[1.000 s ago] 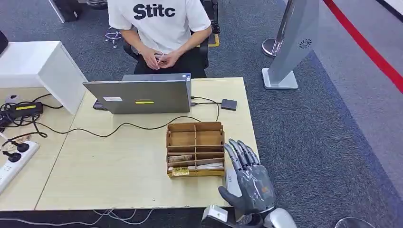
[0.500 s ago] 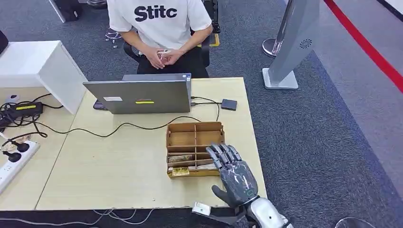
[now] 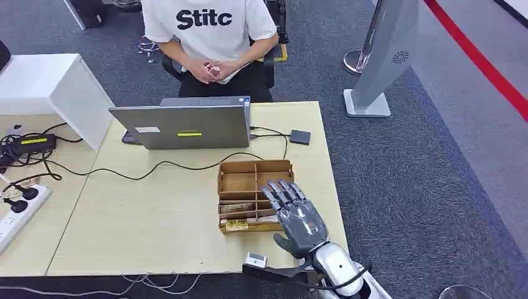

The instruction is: Pass the card to the sensor for recognition and then transmit it.

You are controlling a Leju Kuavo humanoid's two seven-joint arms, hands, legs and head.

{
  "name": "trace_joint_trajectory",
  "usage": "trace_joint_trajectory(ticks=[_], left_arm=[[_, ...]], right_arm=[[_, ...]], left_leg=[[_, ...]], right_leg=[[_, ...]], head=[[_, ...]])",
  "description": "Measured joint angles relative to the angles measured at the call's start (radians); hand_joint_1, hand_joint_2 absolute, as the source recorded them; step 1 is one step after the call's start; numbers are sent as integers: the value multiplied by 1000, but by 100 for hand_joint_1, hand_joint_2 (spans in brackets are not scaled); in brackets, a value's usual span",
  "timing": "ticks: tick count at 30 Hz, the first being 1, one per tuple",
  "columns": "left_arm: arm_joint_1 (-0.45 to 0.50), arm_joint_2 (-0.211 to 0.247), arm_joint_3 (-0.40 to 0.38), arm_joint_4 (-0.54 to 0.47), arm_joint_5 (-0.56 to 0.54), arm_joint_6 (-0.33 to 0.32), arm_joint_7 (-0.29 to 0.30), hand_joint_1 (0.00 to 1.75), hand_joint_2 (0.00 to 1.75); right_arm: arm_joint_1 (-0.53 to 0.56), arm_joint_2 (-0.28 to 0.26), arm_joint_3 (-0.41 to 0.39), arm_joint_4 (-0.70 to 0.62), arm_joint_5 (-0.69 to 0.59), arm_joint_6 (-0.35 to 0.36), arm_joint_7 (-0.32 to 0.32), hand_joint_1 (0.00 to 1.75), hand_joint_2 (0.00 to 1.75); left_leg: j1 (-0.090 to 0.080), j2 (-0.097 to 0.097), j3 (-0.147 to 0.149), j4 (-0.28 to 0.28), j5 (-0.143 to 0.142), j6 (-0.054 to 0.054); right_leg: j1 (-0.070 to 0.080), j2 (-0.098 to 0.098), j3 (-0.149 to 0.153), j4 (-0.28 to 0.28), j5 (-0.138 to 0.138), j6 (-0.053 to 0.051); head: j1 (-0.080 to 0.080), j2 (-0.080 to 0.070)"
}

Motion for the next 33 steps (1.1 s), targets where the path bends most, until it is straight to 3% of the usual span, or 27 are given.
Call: trace_joint_trajectory(ticks=[20,33], left_arm=[[0,0,0,0,-4,0,0,0,175],[0,0,0,0,-6,0,0,0,175]], right_arm=[[-13,3,19,40,-2,3,10,0,175],[48,2,-8,38,14,-17,37,0,175]], left_leg=[[0,0,0,0,0,0],[0,0,0,0,0,0]], right_leg=[[0,0,0,0,0,0],[0,0,0,0,0,0]], head=[[0,0],[0,0]])
